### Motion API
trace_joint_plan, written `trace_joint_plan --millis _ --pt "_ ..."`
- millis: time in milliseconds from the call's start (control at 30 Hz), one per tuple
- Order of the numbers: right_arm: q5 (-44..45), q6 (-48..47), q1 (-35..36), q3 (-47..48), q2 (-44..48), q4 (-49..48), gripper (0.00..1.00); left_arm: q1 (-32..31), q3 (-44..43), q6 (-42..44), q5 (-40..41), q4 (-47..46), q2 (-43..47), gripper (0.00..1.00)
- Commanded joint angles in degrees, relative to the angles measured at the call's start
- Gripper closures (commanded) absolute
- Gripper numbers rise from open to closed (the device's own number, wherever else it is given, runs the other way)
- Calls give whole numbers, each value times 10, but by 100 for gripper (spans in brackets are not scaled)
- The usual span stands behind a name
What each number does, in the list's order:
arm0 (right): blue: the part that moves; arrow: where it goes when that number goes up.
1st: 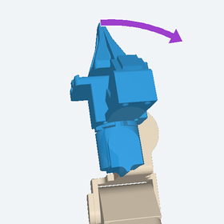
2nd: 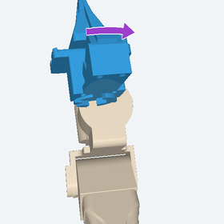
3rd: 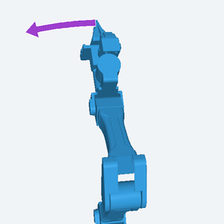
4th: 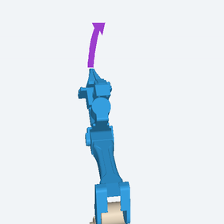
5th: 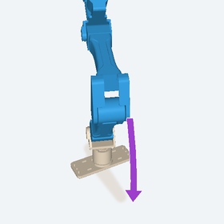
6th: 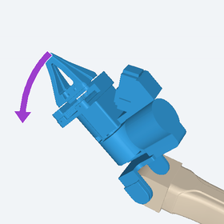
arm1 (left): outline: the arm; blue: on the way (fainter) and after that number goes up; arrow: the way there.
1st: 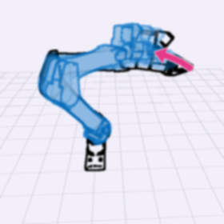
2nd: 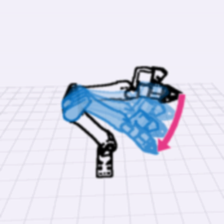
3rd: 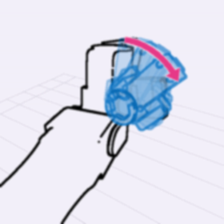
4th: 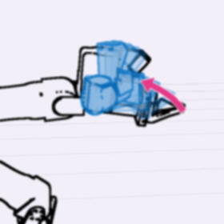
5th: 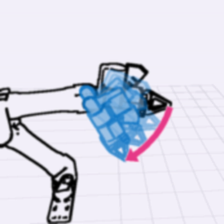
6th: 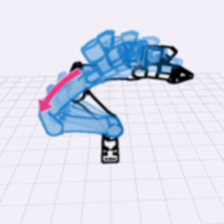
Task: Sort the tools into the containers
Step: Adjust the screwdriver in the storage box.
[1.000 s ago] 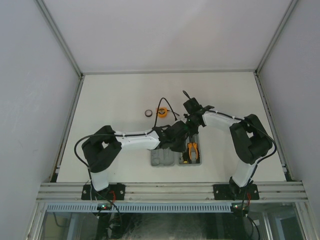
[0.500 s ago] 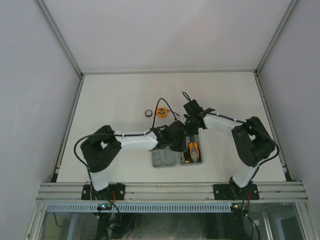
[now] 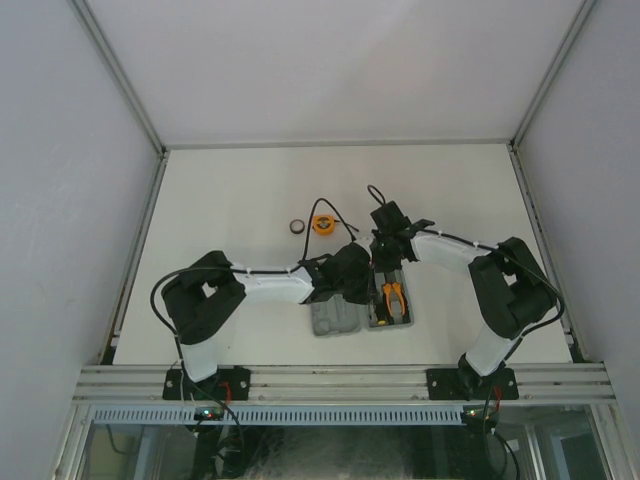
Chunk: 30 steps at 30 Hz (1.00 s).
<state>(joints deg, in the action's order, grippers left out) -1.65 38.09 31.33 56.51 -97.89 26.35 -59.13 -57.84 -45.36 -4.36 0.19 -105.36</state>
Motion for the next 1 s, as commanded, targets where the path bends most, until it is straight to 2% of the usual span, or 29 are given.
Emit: trace_joint_plan --millis 0,133,267,533,967 --pt "54 -22 4 -44 -31 79 100 -23 34 59 -24 177 -43 100" --pt "54 -25 3 -43 -15 87 100 -23 6 66 -12 209 -21 96" --pt "55 -27 3 -45 -1 96 100 -21 -8 66 5 231 6 87" --pt "47 -24 -2 -44 25 86 100 -3 -29 86 23 242 53 75" --pt "13 -32 -18 -33 61 57 100 25 -54 121 11 210 126 67"
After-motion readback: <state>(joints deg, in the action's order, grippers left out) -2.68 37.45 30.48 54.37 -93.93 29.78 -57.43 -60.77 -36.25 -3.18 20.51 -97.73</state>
